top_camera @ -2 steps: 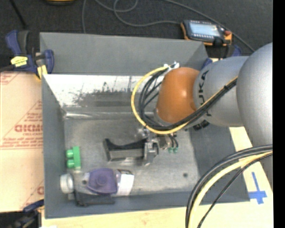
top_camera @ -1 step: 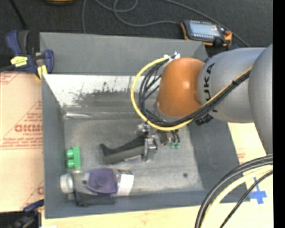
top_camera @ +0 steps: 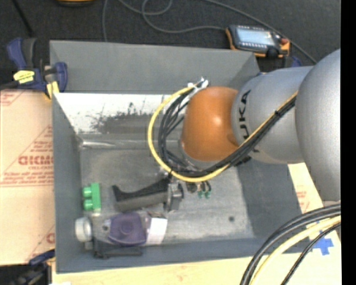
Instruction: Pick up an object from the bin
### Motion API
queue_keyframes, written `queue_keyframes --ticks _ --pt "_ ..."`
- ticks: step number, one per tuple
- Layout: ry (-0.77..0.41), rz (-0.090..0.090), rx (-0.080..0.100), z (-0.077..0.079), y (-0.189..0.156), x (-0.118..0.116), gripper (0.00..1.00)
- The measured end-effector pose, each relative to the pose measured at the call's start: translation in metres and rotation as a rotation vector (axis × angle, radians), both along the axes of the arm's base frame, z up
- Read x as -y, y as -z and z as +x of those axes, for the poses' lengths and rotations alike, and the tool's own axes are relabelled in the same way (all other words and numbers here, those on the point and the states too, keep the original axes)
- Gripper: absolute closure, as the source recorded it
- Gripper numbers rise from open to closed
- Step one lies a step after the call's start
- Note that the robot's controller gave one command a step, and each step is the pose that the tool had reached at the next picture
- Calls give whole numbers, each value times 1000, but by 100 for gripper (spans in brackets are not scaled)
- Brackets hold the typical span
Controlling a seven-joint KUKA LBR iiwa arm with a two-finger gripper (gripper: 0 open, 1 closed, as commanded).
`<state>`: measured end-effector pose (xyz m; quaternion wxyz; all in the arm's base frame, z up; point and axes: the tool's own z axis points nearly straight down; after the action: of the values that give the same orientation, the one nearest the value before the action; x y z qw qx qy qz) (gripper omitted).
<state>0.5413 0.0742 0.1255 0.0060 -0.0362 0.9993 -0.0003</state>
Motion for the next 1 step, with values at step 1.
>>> queue_keyframes --ticks 1 --pt "-5 -3 -22 14 10 -45 100"
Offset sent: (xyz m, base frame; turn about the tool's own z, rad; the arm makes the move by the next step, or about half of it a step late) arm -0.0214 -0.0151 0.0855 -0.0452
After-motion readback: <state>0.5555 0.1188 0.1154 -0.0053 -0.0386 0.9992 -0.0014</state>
